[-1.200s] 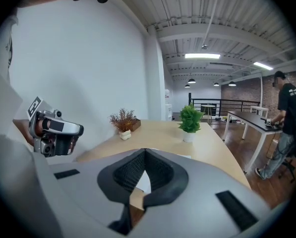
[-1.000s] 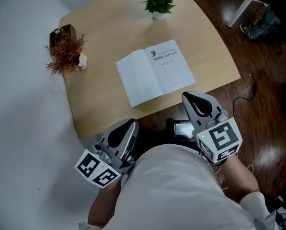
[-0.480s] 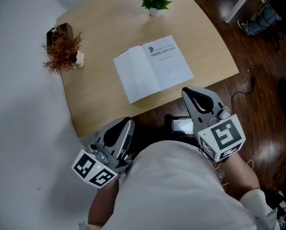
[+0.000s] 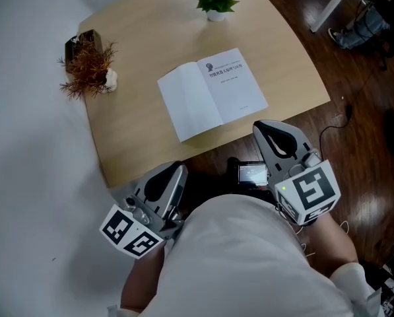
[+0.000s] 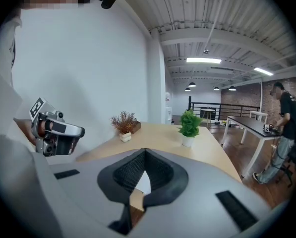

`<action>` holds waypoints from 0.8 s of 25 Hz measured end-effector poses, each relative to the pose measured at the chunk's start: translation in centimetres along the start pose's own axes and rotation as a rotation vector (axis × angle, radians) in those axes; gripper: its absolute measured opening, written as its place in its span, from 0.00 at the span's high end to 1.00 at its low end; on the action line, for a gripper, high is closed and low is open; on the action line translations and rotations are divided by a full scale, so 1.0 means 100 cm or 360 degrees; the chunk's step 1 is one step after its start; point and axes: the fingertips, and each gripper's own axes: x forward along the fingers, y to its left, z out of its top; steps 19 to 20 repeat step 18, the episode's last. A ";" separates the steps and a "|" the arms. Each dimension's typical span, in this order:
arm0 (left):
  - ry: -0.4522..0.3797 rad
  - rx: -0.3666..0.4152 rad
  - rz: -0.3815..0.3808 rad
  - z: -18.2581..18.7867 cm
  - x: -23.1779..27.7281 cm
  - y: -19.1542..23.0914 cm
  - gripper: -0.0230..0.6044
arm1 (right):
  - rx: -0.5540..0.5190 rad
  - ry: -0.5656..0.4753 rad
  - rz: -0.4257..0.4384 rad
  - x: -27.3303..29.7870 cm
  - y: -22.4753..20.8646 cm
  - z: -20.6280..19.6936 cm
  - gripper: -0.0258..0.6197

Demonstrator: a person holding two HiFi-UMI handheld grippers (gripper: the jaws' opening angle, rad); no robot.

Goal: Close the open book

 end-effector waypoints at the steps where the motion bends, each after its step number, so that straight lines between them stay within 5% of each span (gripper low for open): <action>1: 0.0001 -0.0002 0.0000 -0.001 0.000 0.000 0.97 | 0.0002 0.0002 0.0000 0.000 0.000 -0.001 0.96; 20: 0.0008 -0.0002 0.0010 -0.007 0.008 -0.004 0.97 | 0.0022 0.0023 0.0017 0.001 -0.011 -0.012 0.96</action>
